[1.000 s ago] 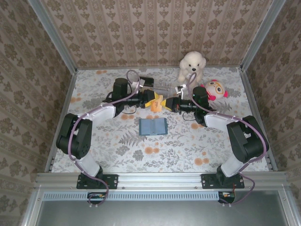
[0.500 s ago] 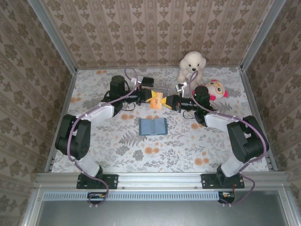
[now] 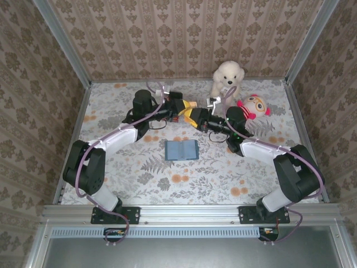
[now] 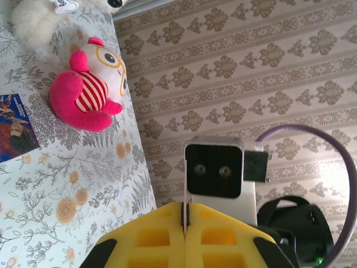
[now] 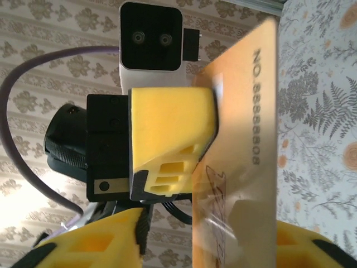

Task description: Take the credit cards out of the card holder

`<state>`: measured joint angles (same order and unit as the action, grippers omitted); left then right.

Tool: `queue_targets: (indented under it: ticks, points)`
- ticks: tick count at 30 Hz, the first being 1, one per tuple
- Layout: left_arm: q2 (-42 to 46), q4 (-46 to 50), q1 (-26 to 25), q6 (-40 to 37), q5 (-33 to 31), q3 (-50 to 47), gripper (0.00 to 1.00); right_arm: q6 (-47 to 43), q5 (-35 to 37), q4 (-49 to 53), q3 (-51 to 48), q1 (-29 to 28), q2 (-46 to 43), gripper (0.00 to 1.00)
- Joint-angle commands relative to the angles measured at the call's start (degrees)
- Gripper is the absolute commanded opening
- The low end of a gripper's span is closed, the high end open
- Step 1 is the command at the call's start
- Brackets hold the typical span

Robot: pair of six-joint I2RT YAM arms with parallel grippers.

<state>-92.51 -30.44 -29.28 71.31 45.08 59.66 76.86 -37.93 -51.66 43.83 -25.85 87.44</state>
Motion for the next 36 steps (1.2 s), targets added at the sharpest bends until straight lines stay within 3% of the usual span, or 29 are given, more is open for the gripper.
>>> queue_targets:
  ticks: [1, 21, 24, 27, 30, 33, 36]
  points:
    - [1.9, -2.5, -0.3, 2.7, -4.4, -0.5, 0.00, 3.1, 6.2, -5.8, -2.5, -0.6, -1.5, 0.35]
    - [4.5, -3.8, 0.1, 5.2, -6.3, -5.8, 0.00, 2.7, 13.4, -6.3, -5.2, -1.0, -2.5, 0.11]
    - [4.5, -2.4, 0.9, 5.1, -5.9, -6.1, 0.02, 1.2, 13.3, -5.2, -4.5, -1.0, -1.9, 0.01]
    - [4.7, 3.4, 2.7, 3.0, -5.4, -6.1, 0.34, -3.5, 14.0, -0.7, -3.7, -1.0, -2.1, 0.00]
    - [5.3, 12.2, 5.8, -2.3, -5.5, -6.1, 0.60, -11.4, 14.9, 6.7, -2.2, -1.0, -2.7, 0.00]
    - [6.7, 21.6, 8.7, -8.6, -7.7, -6.9, 0.77, -22.9, 15.4, 17.6, 1.4, -1.2, -3.2, 0.00]
    - [8.3, 29.0, 12.2, -13.5, -11.1, -8.6, 0.85, -37.6, 16.9, 31.5, 7.4, -1.7, -2.4, 0.00]
